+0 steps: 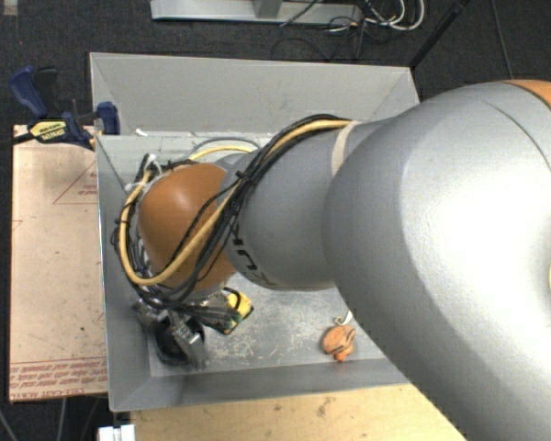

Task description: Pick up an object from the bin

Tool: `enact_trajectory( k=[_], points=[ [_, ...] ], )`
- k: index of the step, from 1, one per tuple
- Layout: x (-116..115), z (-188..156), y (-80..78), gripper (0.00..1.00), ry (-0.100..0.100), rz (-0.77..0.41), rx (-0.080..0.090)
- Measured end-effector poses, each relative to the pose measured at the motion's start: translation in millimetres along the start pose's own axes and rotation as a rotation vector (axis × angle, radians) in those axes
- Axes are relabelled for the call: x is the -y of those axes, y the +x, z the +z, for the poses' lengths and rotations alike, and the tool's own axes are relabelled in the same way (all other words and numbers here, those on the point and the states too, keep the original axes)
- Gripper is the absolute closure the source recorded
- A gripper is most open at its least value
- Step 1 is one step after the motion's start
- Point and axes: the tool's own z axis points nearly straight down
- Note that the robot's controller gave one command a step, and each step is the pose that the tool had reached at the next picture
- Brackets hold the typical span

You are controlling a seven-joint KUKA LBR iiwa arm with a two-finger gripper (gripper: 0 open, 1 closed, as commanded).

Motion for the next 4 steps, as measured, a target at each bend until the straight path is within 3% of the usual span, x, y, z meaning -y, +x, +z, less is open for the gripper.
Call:
enact_trajectory(
  k=[1, 2, 3, 4],
  points=[
    [8, 3, 8.0, 1.0, -0.017, -0.011, 0.031],
    [53, 7, 19.6, 1.0, -0.032, -0.013, 0.052],
    [67, -37, 34.5, 1.0, -0.031, -0.006, 0.045],
    [51, -52, 19.3, 1.0, -0.025, -0.02, 0.064]
  ],
)
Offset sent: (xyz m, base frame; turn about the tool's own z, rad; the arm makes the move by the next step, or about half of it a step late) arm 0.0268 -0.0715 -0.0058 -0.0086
